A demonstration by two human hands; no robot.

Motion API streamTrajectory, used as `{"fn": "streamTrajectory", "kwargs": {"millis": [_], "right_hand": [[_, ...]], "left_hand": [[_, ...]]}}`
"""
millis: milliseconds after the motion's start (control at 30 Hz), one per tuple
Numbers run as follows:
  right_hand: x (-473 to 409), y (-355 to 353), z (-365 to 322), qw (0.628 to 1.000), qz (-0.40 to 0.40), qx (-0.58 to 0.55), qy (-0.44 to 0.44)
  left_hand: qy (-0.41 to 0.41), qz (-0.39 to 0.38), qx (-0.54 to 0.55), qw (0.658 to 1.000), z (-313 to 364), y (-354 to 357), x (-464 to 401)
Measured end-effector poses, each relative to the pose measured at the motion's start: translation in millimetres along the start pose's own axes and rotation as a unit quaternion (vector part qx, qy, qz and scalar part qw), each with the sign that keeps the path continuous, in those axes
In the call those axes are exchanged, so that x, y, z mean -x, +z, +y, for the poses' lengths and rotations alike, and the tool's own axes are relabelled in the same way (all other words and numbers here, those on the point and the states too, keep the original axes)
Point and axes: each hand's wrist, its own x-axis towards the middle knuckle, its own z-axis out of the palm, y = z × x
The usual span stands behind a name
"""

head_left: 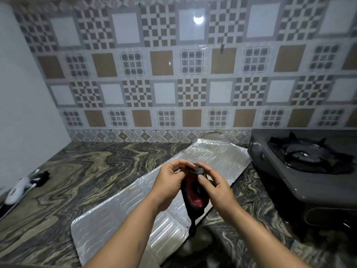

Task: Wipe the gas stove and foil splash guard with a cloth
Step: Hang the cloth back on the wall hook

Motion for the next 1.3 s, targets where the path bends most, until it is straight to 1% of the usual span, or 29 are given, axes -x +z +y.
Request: {"fn": "streamTrajectory", "kwargs": {"millis": [100,200,300,400,467,533,600,667,733,833,900,1000,1100,1200,1300], "right_hand": [[-0.3,-3.7,-5.5,0.997,-0.051,-0.028,0.054],[-3.3,-4.9,-10.3,0.990,-0.112,-0.001,0.082],[-7.1,-6.2,-13.4,0.989,-0.128,0.025,0.066],[-10.4,-15.7,-18.1,0.989,-0.121,0.065,0.046],[-12.4,-19.4,-25.6,0.987,-0.136,0.086,0.027],[-15.4,-18.5,-31.9,0.981,-0.151,0.122,-0.002],[-18.7,-14.3,-37.0,0.976,-0.154,0.154,-0.021],[-21.6,-11.9,-40.6,0.973,-0.144,0.176,-0.039],[-24.3,-12.0,-44.8,0.971,-0.137,0.188,-0.053],[-29.9,-16.9,-48.8,0.967,-0.146,0.200,-0.054],[-32.2,-23.0,-52.0,0.960,-0.161,0.225,-0.045],[-34.9,-33.6,-55.0,0.931,-0.191,0.308,-0.048],[-38.1,-44.5,-55.9,0.910,-0.205,0.359,-0.039],[-44.2,-58.5,-51.2,0.907,-0.202,0.369,-0.022],[-57.0,-72.7,-43.3,0.904,-0.192,0.380,-0.028]], "left_hand": [[0.014,-0.014,0.003,1.000,8.2,-4.5,-0.2],[0.011,-0.042,-0.001,0.999,15.8,-9.7,2.9],[-0.005,-0.054,0.015,0.998,22.7,-15.4,7.2],[-0.041,-0.044,0.039,0.997,25.8,-24.4,7.5],[-0.067,-0.049,0.050,0.995,31.0,-31.3,10.3],[-0.089,-0.071,0.066,0.991,35.2,-38.7,14.3],[-0.094,-0.102,0.064,0.988,35.2,-45.0,15.8],[-0.066,-0.107,-0.016,0.992,29.2,-50.0,13.7],[-0.035,-0.088,-0.112,0.989,24.4,-52.5,10.9],[0.011,-0.094,-0.172,0.981,24.9,-55.3,9.5],[0.050,-0.098,-0.254,0.961,25.4,-59.1,7.9],[0.074,-0.118,-0.353,0.925,23.6,-63.2,2.4],[0.091,-0.146,-0.419,0.891,22.7,-62.2,-6.2],[0.098,-0.155,-0.451,0.874,20.9,-59.4,-21.4],[0.097,-0.172,-0.470,0.861,19.9,-54.0,-41.9]]}}
